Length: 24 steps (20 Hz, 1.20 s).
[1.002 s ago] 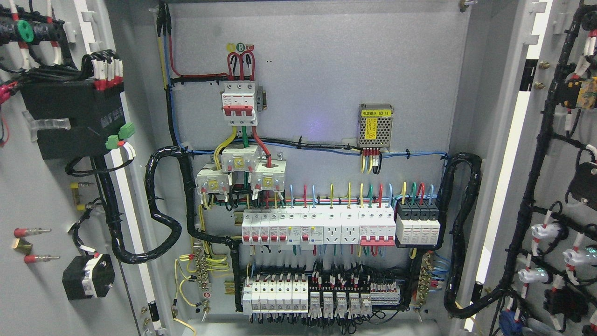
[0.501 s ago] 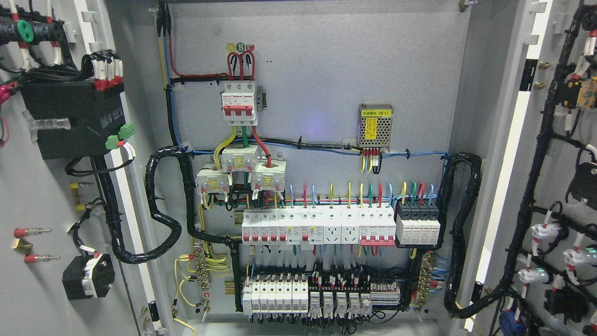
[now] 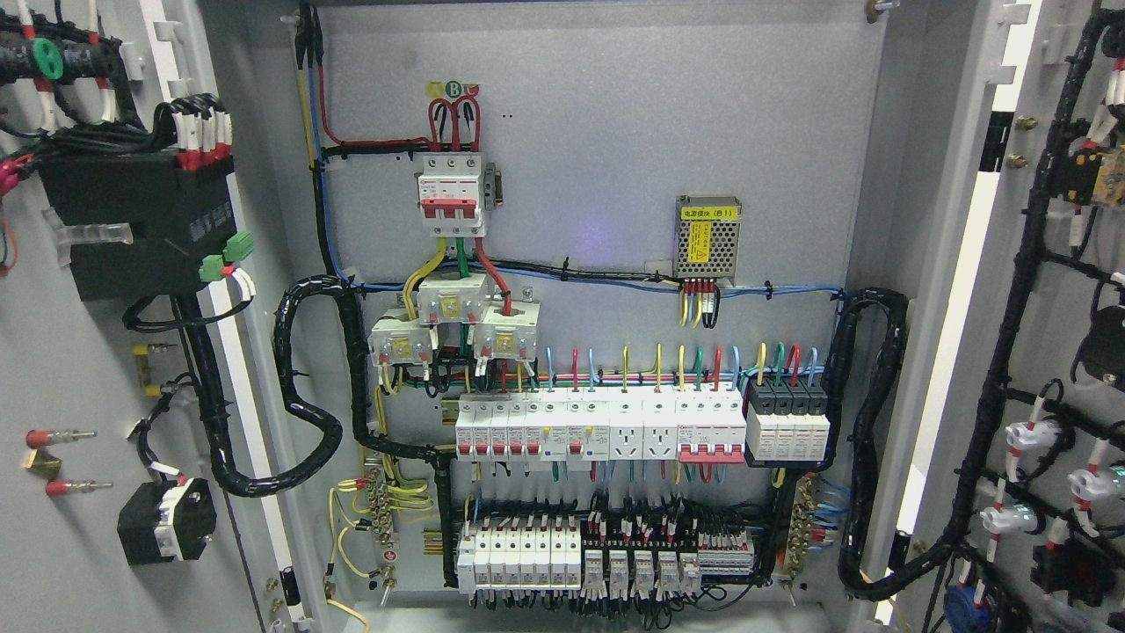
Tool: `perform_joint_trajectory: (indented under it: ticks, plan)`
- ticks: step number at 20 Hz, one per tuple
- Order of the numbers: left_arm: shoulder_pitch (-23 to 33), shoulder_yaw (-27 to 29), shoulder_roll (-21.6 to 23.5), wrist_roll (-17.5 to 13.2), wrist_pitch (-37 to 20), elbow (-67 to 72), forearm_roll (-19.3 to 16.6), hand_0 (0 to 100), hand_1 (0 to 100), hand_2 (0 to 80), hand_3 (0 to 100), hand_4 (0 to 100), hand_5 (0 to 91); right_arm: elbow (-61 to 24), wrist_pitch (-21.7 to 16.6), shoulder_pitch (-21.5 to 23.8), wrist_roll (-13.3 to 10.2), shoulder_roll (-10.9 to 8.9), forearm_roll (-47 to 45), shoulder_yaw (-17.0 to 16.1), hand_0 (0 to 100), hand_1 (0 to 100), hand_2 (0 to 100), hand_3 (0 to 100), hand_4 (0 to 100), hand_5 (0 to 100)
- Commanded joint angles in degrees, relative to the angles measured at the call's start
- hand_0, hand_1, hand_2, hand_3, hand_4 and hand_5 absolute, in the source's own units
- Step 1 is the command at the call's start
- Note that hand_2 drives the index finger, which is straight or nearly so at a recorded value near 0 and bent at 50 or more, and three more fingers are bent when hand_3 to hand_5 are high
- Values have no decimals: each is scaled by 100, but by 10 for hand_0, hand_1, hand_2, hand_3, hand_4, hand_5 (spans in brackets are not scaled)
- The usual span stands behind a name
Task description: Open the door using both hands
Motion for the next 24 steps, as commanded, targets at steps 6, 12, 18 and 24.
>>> perform_joint_trajectory:
  ticks: [6, 12, 18, 24]
  plan:
    - [384, 854, -113, 10, -3121, -4, 190, 0, 0, 0, 0, 31, 0, 121, 4, 181, -2, 27, -144, -292, 107, 0, 0, 0, 0, 0]
    - [498, 1109, -113, 10, -3121, 5, 375, 0, 0, 0, 0, 30, 0, 138, 4, 366, -2, 36, -328, -529, 107, 0, 0, 0, 0, 0]
    - [533, 1399, -104, 10, -3113, 14, 612, 0, 0, 0, 0, 31, 0, 174, 4, 472, -2, 45, -416, -679, 107, 0, 0, 0, 0, 0]
    - [665, 1725, -61, 19, -3060, 66, 910, 0, 0, 0, 0, 31, 0, 200, 4, 542, -2, 54, -425, -731, 107, 0, 0, 0, 0, 0]
